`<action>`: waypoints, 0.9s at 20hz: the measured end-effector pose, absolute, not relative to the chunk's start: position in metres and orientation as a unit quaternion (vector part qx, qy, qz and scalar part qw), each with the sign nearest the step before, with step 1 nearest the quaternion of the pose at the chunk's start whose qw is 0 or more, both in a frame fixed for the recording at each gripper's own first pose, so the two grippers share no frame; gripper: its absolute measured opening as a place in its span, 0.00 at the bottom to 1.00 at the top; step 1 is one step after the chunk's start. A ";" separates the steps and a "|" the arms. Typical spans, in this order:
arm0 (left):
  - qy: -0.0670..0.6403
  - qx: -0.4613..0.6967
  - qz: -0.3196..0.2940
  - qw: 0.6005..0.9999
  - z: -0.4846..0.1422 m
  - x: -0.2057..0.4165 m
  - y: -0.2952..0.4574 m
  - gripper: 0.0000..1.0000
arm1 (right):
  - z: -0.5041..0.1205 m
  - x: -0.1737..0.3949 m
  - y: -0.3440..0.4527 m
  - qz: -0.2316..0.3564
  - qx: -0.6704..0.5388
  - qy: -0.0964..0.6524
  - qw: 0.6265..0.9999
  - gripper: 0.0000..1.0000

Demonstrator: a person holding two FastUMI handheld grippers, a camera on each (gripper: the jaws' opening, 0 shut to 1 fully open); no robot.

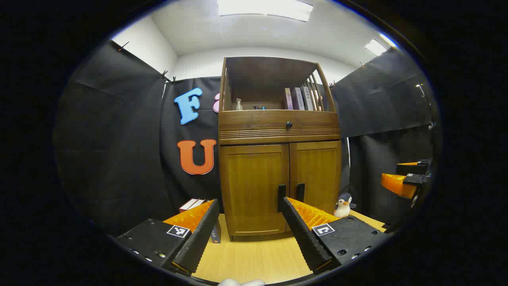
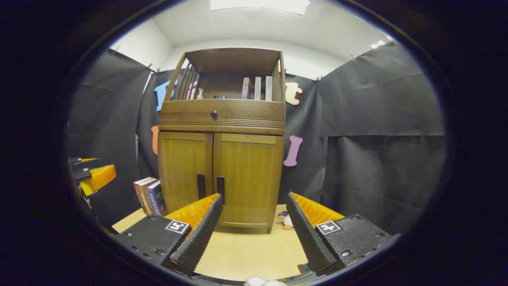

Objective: Open the right door of the double-door shoe cabinet with the right hand, and open the left door with the left hand.

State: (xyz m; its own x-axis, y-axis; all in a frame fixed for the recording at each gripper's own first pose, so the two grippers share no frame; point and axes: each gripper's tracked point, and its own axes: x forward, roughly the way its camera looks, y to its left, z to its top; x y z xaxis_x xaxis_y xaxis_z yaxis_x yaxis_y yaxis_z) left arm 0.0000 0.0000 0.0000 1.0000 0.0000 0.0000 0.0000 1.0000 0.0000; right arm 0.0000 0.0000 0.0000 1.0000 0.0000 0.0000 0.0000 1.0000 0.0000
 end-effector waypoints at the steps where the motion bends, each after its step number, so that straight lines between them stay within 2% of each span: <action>1: 0.000 -0.004 0.001 1.000 -0.002 0.000 0.003 0.96 | 0.001 0.000 0.001 0.002 0.001 -0.001 1.000 1.00; 5: 0.007 -0.017 0.007 1.000 -0.008 -0.002 0.011 0.96 | 0.001 0.000 0.000 0.010 0.002 0.006 1.000 1.00; 6: 0.006 -0.016 0.008 1.000 -0.006 -0.001 0.011 1.00 | 0.002 0.002 -0.001 0.013 0.002 0.008 1.000 1.00; 7: 0.005 -0.012 0.011 1.000 -0.006 0.000 0.014 0.96 | 0.003 0.004 -0.002 0.015 0.002 0.007 1.000 1.00; 8: 0.005 -0.007 0.014 1.000 -0.005 0.001 0.014 1.00 | 0.003 0.003 -0.002 0.018 0.002 0.008 1.000 1.00; 9: 0.007 -0.005 0.017 1.000 -0.006 0.003 0.013 0.96 | 0.003 0.004 -0.002 0.021 0.002 0.010 1.000 1.00; 12: 0.005 -0.005 0.021 1.000 -0.003 0.007 0.007 0.96 | 0.003 0.010 -0.003 0.030 0.004 0.009 0.999 1.00; 13: 0.005 -0.004 0.025 1.000 -0.003 0.008 0.006 1.00 | 0.003 0.013 -0.003 0.033 0.004 0.009 0.999 1.00; 15: 0.006 -0.003 0.027 1.000 -0.003 0.013 0.003 0.96 | 0.003 0.023 -0.003 0.037 0.004 0.012 0.999 1.00; 18: 0.006 -0.003 0.030 1.000 -0.002 0.019 -0.001 0.96 | -0.003 0.052 -0.005 0.049 0.002 0.022 0.999 1.00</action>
State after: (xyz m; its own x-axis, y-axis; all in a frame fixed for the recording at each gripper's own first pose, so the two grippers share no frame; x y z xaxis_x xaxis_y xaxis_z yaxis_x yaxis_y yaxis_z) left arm 0.0186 -0.0013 -0.0022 0.9982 0.0590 -0.0113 -0.0591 0.9982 -0.0058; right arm 0.0521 -0.0050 -0.0026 0.9942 0.0977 -0.0444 -0.0975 0.9952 0.0063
